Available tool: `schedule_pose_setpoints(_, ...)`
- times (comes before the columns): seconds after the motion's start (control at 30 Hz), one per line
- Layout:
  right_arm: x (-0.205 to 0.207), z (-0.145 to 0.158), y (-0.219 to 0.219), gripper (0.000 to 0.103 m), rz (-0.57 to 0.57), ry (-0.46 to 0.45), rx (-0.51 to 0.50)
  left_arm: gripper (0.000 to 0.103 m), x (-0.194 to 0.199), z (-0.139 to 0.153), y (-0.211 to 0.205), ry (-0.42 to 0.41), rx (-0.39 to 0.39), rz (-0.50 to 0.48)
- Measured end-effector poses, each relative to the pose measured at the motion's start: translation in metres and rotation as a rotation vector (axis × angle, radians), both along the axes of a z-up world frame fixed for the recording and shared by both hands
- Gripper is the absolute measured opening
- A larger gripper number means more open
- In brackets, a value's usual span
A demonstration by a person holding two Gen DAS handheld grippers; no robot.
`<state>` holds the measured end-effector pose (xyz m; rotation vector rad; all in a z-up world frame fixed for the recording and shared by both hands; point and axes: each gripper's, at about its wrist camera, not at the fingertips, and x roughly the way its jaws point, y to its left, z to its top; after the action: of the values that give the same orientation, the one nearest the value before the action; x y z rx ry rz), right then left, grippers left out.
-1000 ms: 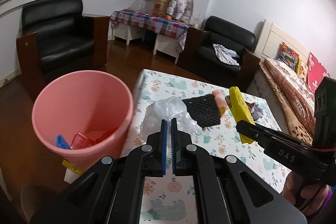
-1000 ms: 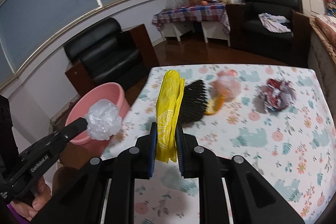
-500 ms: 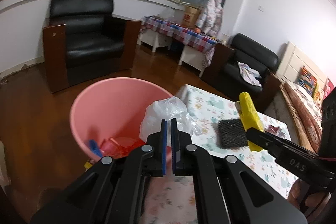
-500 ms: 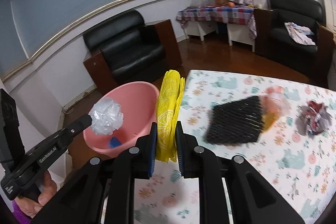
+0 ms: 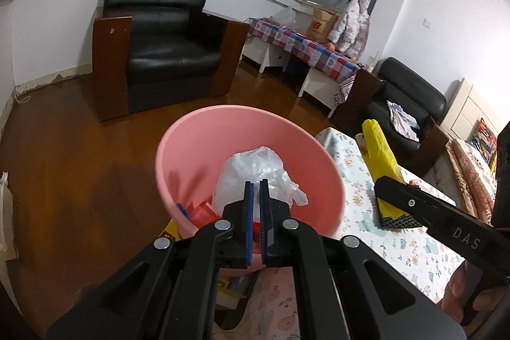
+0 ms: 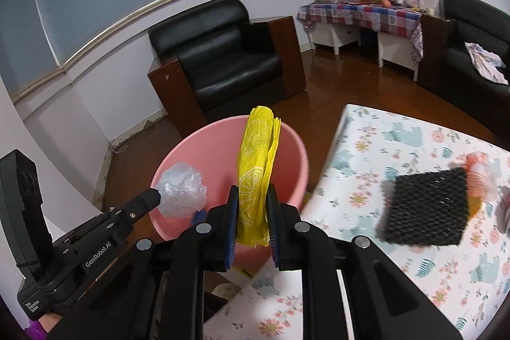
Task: Collect trash
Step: 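Carry the clear bag and yellow bag over the pink bucket, then open both grippers to drop the bags into the pink bucket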
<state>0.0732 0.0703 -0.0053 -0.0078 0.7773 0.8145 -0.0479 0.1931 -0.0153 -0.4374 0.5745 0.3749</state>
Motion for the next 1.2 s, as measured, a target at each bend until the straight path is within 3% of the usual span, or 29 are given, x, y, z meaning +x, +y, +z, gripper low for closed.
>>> schedule_pose_setpoints(0.6, 0.013, -0.023, 0.045, 0.016, 0.029, 0.038, -0.023, 0.004, -0.003, -0.010, 0.029, 0.005, -0.067, 0.049)
schedule_pose_setpoints(0.7, 0.014, -0.024, 0.047, 0.018, 0.029, 0.031, -0.024, 0.018, 0.000, -0.010, 0.035, 0.008, -0.075, 0.048)
schedule_pose_setpoints(0.77, 0.016, -0.025, 0.049, 0.022, 0.032, 0.034, -0.026, 0.037, -0.002, -0.010, 0.037, 0.007, -0.084, 0.049)
schedule_pose_setpoints(0.87, 0.016, -0.026, 0.050, 0.030, 0.030, 0.034, -0.026, 0.038, -0.004, -0.010, 0.040, 0.001, -0.088, 0.049)
schedule_pose_setpoints(1.2, 0.011, -0.024, 0.047, 0.031, 0.034, 0.042, -0.011, 0.039, -0.006, -0.008, 0.037, -0.008, -0.102, 0.031)
